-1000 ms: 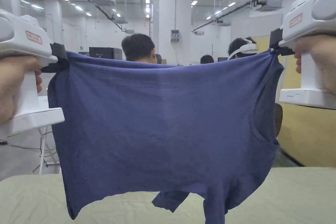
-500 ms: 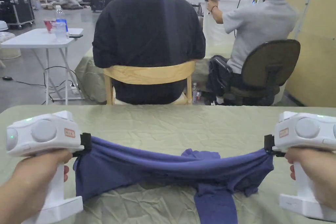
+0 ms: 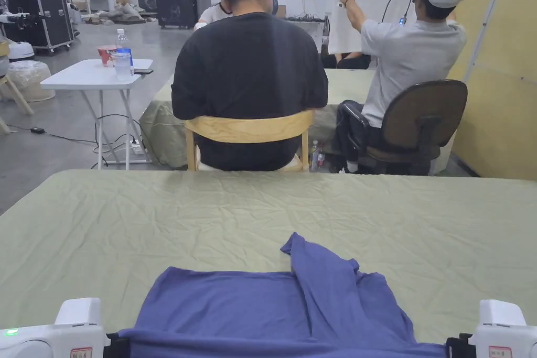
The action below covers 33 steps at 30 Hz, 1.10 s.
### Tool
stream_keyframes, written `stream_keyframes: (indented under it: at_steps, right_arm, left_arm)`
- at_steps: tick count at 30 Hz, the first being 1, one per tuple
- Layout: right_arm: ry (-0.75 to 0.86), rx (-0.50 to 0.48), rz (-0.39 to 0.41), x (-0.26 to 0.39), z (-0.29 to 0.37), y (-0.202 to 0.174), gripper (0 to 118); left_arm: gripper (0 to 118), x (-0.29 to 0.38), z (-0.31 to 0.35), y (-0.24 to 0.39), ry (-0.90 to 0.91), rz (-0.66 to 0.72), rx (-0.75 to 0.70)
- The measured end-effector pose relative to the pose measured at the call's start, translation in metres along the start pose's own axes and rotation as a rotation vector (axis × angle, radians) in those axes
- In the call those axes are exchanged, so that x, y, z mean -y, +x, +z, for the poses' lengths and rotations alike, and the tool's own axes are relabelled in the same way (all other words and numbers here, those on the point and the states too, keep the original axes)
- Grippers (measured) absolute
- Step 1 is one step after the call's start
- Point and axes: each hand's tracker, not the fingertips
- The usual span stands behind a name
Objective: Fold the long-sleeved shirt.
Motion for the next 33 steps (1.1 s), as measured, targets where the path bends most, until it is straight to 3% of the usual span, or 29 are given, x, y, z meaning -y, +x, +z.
stream_keyframes:
  at_steps: [7,12,22,23,24,25,26,27,28,29,30,33]
  right_arm:
    - [-0.053,0.006,0.031,0.093,0.062,0.015,2]
    - [-0.098,0.021,0.040,0.144,0.086,0.025,2]
    - [-0.219,0.078,0.065,0.198,0.076,0.024,2]
    - [-0.223,0.076,0.060,0.199,0.072,0.024,3]
    - [-0.229,0.073,0.054,0.199,0.068,0.024,3]
    - [-0.234,0.067,0.047,0.200,0.065,0.024,7]
    - [-0.228,0.056,0.040,0.202,0.062,0.025,22]
    - [-0.218,0.060,0.036,0.202,0.060,0.026,56]
    - [-0.199,0.094,0.039,0.202,0.058,0.025,110]
    - [-0.184,0.139,0.052,0.203,0.056,0.025,118]
    - [-0.104,0.088,0.095,0.199,0.061,0.026,115]
    - [-0.123,0.127,0.079,0.192,0.060,0.028,114]
  left_arm:
    - [4,0.077,0.071,0.006,-0.007,-0.083,0.020]
    - [4,0.130,0.098,-0.005,-0.079,-0.057,0.053]
    - [4,0.195,0.082,-0.021,-0.234,-0.025,0.062]
    - [5,0.196,0.078,-0.022,-0.238,-0.019,0.066]
    - [14,0.197,0.074,-0.025,-0.250,-0.007,0.077]
    - [52,0.197,0.072,-0.024,-0.266,0.020,0.098]
    - [93,0.197,0.069,-0.025,-0.256,0.039,0.088]
    - [118,0.198,0.068,-0.025,-0.242,0.053,0.071]
    - [113,0.199,0.071,-0.024,-0.206,0.072,0.045]
    - [109,0.198,0.077,-0.023,-0.145,0.088,0.104]
    - [110,0.196,0.080,-0.022,-0.134,0.097,0.095]
    - [110,0.185,0.082,-0.017,-0.151,0.115,0.090]
